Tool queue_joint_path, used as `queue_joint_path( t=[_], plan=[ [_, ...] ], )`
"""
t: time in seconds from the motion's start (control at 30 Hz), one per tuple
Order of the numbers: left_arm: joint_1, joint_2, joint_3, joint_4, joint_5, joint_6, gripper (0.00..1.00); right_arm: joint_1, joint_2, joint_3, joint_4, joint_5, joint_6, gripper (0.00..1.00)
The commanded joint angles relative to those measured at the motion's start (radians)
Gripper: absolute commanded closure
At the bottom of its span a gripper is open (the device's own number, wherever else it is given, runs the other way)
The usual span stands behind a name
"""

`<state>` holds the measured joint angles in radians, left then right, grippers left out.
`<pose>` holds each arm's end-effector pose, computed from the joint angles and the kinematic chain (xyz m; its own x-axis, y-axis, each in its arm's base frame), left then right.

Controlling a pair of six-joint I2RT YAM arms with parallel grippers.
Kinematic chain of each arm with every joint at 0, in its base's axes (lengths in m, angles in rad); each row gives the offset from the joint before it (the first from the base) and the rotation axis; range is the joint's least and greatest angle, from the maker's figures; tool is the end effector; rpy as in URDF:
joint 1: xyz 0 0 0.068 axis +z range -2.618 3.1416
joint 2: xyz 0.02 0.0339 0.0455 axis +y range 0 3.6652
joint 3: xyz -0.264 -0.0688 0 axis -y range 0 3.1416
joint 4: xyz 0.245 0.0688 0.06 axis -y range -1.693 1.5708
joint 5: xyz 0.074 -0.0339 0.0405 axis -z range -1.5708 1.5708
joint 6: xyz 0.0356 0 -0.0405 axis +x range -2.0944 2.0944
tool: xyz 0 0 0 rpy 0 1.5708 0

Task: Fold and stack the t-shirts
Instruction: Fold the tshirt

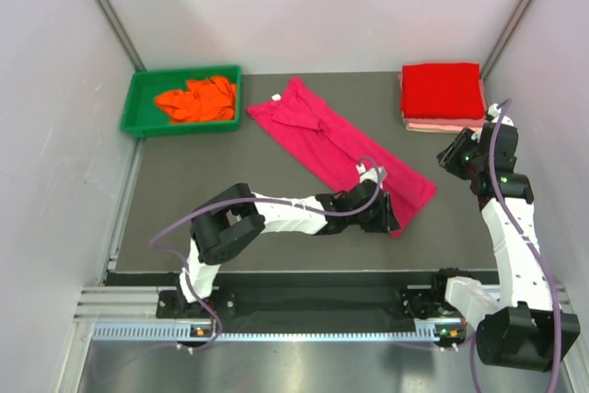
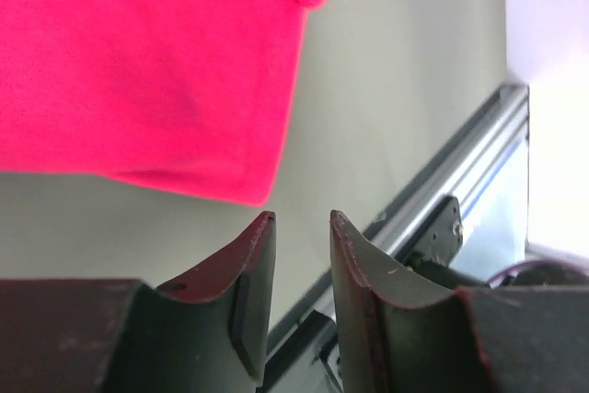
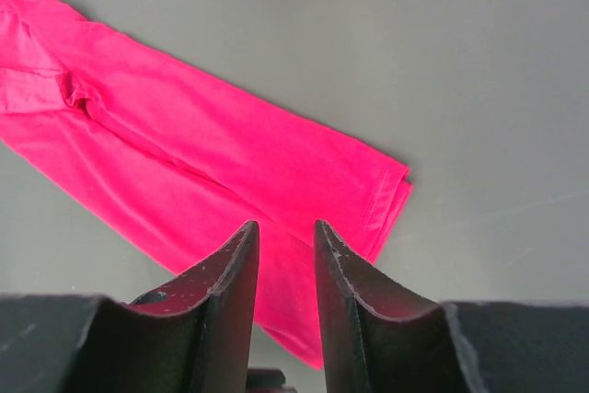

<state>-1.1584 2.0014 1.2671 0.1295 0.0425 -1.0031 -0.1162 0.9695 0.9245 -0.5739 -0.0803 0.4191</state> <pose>0.1759 -0.4059 0.1715 -0.9061 -0.0305 -0.4219 0.3076 0.6373 -0.7066 0.2062 -0.0212 0.3166 -0.5057 0.4674 -0.7251 0.2808 0.8839 0.3740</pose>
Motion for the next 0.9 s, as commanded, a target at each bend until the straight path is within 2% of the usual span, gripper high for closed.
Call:
queue_joint_path(
  t=[0.0,0.37,0.47,0.57,0.77,0.87],
  plan=[
    [0.003,0.002,-0.008,0.042,-0.017,-0.037,0.64,-0.007,-0.023,0.016,0.011,0.001,-0.005,0.69],
    [0.002,0.065,0.005,0.041,-0.006,-0.110,0.58,-0.007,-0.015,0.010,0.022,0.001,-0.013,0.69],
    [-0.007,0.053,0.005,-0.014,-0.064,-0.112,0.57,-0.007,-0.012,0.013,0.022,0.001,-0.013,0.69],
    [-0.009,0.056,-0.009,0.005,-0.079,-0.126,0.56,-0.007,-0.012,0.011,0.028,-0.003,-0.009,0.69],
    [-0.009,0.102,0.032,0.010,-0.063,-0.137,0.57,-0.007,-0.012,0.010,0.034,-0.004,-0.008,0.69],
    [-0.007,0.115,0.035,0.005,-0.052,-0.149,0.63,-0.008,-0.017,0.010,0.032,-0.004,-0.008,0.69]
  ],
)
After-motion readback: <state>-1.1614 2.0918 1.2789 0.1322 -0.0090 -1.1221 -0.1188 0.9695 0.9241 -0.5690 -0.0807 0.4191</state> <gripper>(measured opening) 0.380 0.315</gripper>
